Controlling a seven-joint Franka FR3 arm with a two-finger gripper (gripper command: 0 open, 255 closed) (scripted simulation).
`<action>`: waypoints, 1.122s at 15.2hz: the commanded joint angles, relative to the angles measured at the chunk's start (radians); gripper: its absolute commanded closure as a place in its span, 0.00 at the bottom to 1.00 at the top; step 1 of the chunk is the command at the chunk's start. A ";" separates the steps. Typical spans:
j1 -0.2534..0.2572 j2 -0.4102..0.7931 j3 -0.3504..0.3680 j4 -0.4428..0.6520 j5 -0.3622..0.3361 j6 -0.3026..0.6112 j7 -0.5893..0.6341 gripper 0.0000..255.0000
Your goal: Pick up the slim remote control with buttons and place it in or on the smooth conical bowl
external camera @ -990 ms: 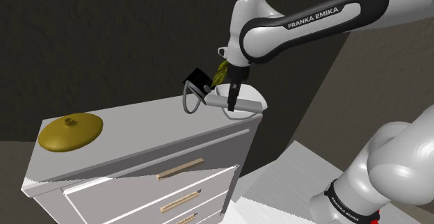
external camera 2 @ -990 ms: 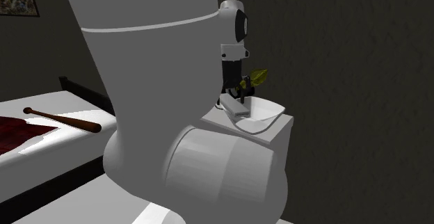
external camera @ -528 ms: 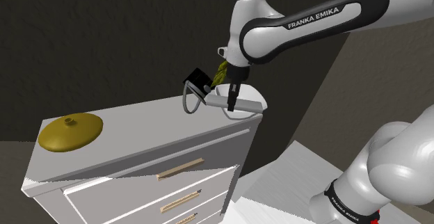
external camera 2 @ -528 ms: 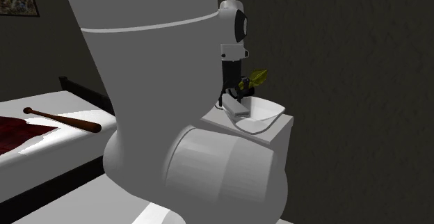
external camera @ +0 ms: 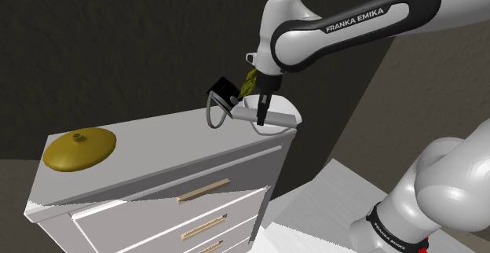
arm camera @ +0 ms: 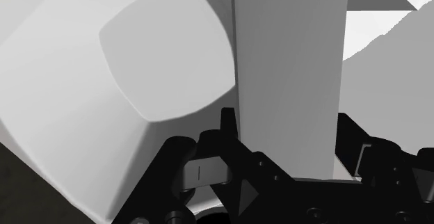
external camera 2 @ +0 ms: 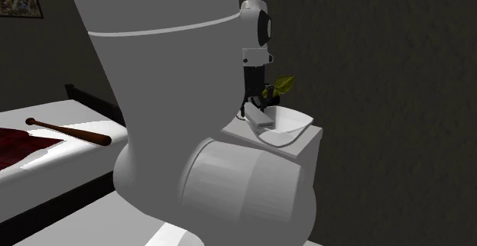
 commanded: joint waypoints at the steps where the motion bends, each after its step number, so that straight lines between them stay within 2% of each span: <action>1: -0.002 0.006 -0.002 -0.001 -0.003 -0.001 -0.001 1.00; 15: -0.003 -0.054 -0.010 0.127 0.004 -0.189 -0.010 1.00; 17: -0.025 -0.042 -0.040 0.136 -0.009 -0.186 -0.056 1.00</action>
